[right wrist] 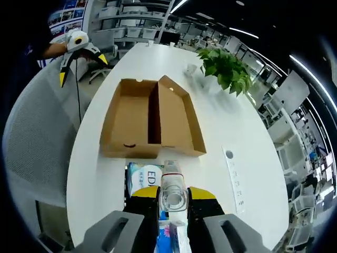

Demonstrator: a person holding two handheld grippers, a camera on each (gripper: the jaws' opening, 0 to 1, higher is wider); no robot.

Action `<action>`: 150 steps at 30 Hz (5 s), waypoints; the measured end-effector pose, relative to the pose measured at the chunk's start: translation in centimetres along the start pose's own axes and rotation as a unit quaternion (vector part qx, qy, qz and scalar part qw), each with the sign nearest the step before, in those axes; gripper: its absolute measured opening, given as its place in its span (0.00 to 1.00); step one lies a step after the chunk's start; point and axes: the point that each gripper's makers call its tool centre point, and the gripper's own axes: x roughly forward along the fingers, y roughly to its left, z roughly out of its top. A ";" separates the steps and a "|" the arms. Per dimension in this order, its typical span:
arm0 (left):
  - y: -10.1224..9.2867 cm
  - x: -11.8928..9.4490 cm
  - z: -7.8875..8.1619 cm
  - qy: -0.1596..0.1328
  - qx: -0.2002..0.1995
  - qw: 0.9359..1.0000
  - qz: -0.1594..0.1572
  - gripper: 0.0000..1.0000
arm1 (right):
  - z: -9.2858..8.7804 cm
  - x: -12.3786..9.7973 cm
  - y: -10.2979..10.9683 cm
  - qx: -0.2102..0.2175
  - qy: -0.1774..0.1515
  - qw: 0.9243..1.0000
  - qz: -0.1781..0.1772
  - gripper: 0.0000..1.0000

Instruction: Operate the shoe box by opening the lid, removing the specified soft item, and placing it in the target area until the item is outside and the box remains undamaged.

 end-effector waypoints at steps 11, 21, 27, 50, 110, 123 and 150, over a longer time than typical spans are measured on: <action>0.2 -0.6 -0.8 -0.003 -0.007 1.000 0.015 0.99 | -2.7 2.7 -0.8 -0.022 0.069 0.997 0.020 0.14; 0.2 -0.6 -1.2 0.007 0.002 1.000 0.015 0.98 | -5.3 4.4 -0.9 -0.045 0.126 0.990 0.038 0.14; 0.1 -0.5 -1.5 0.014 0.003 1.000 0.015 0.98 | -6.2 5.8 -1.3 -0.045 0.146 0.987 0.045 0.15; 0.2 -0.5 -1.5 0.015 -0.005 1.000 0.023 0.96 | -6.0 8.3 -1.5 -0.056 0.224 0.970 0.082 0.16; 15.5 1.6 -5.6 0.091 -0.140 0.967 0.190 0.30 | 1.5 9.8 -5.3 0.153 0.062 0.986 0.005 0.34; 17.5 2.8 -7.6 0.111 -0.215 0.948 0.207 0.15 | 3.4 12.6 -6.1 0.309 0.003 0.950 -0.048 0.22; 18.7 4.9 -9.5 0.117 -0.281 0.924 0.231 0.04 | 2.6 17.2 -3.6 0.489 0.016 0.868 -0.088 0.08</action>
